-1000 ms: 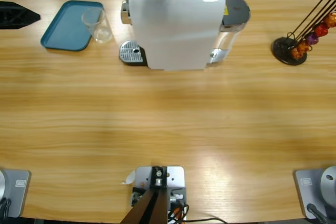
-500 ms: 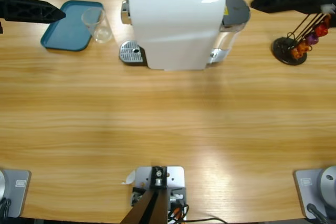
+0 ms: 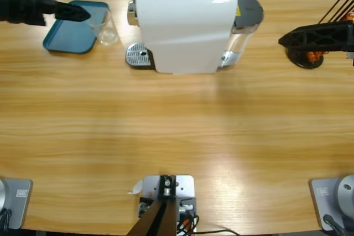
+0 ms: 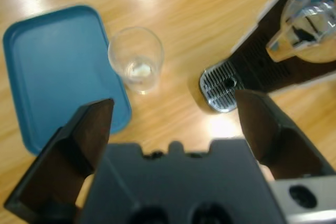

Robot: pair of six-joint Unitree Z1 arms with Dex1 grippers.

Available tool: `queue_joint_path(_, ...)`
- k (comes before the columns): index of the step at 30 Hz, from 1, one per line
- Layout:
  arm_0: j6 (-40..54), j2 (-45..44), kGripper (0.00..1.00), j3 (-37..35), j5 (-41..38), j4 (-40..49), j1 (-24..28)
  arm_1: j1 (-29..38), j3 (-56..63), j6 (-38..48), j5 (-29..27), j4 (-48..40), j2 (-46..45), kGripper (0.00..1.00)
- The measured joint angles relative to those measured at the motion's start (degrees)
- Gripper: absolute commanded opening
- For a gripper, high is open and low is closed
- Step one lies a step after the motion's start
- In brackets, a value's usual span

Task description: Pour coffee

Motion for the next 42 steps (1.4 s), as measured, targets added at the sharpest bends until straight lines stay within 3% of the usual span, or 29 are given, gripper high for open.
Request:
queue_joint_path(6, 0.5, 5.7, 1.0, 0.5, -1.7, -6.7, 2.4, -4.0, 0.0, 0.0, 2.6, -0.2, 1.5, 0.885)
queue_joint_path(19, 0.5, 13.0, 1.0, -1.0, 1.5, -11.5, 2.6, -7.0, -1.3, -0.4, 5.1, -4.5, 8.7, 0.885)
queue_joint_path(42, 2.0, 21.2, 0.999, -4.5, 0.6, -13.6, 2.3, -9.1, -1.6, -1.8, 7.2, -6.7, 13.1, 0.885)
